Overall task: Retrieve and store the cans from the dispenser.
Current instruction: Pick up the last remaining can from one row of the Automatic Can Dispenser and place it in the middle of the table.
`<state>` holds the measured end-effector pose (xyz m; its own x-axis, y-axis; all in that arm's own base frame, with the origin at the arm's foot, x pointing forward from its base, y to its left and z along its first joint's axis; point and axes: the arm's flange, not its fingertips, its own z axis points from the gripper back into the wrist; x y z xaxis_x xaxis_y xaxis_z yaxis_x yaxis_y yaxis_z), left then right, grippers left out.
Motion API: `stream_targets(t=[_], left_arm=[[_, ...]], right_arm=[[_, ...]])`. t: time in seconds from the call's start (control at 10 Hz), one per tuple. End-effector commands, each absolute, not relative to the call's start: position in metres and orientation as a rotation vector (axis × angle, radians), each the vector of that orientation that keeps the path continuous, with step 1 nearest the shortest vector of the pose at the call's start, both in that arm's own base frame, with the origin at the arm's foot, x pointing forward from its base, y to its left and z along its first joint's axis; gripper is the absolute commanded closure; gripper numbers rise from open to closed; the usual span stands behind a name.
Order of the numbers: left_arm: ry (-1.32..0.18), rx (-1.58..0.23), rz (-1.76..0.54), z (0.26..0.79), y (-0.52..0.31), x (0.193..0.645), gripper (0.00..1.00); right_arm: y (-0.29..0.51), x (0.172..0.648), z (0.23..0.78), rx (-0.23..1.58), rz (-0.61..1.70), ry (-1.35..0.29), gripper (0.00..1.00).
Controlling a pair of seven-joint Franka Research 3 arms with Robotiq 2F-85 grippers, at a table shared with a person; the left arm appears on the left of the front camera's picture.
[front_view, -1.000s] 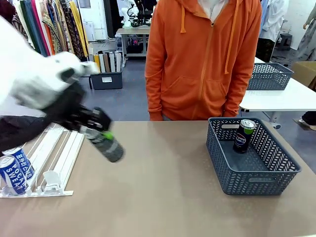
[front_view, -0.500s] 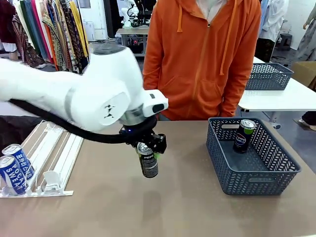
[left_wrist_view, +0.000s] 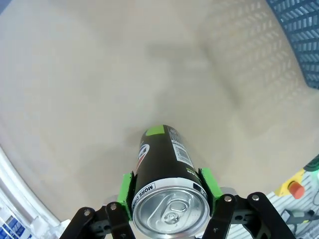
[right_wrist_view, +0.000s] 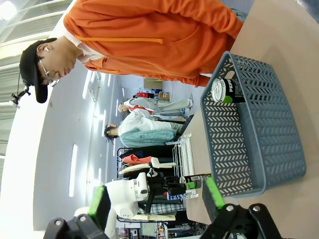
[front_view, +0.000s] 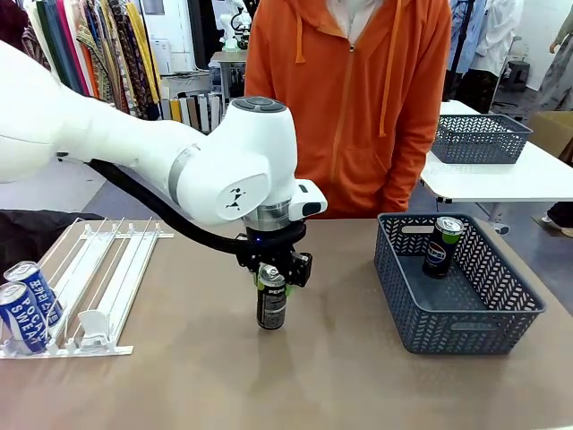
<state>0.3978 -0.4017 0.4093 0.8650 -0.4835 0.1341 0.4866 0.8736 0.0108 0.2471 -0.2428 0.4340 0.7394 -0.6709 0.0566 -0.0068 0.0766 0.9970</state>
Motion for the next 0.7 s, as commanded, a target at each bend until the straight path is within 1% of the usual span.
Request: stream_targets(t=[0.0, 0.2, 0.3, 0.4, 0.5, 0.6], left_arm=[[-0.125, -0.060, -0.532, 0.418, -0.402, 0.405, 1.00], [-0.114, -0.062, -0.539, 0.414, -0.401, 0.406, 1.00], [-0.122, -0.081, -0.545, 0.416, -0.400, 0.408, 0.89], [-0.138, -0.078, -0.551, 0.418, -0.398, 0.406, 0.29], [-0.145, -0.083, -0.546, 0.421, -0.396, 0.405, 0.00], [-0.154, -0.095, -0.538, 0.427, -0.392, 0.403, 0.00]], right_arm=[[-0.244, 0.248, 0.437, 1.429, -0.535, -0.610, 0.00], [-0.244, 0.248, 0.437, 1.429, -0.535, -0.610, 0.00], [-0.244, 0.248, 0.437, 1.429, -0.535, -0.610, 0.00], [-0.244, 0.248, 0.437, 1.429, -0.535, -0.610, 0.00], [-0.244, 0.248, 0.437, 1.429, -0.535, -0.610, 0.00], [-0.244, 0.248, 0.437, 1.429, -0.535, -0.610, 0.00]])
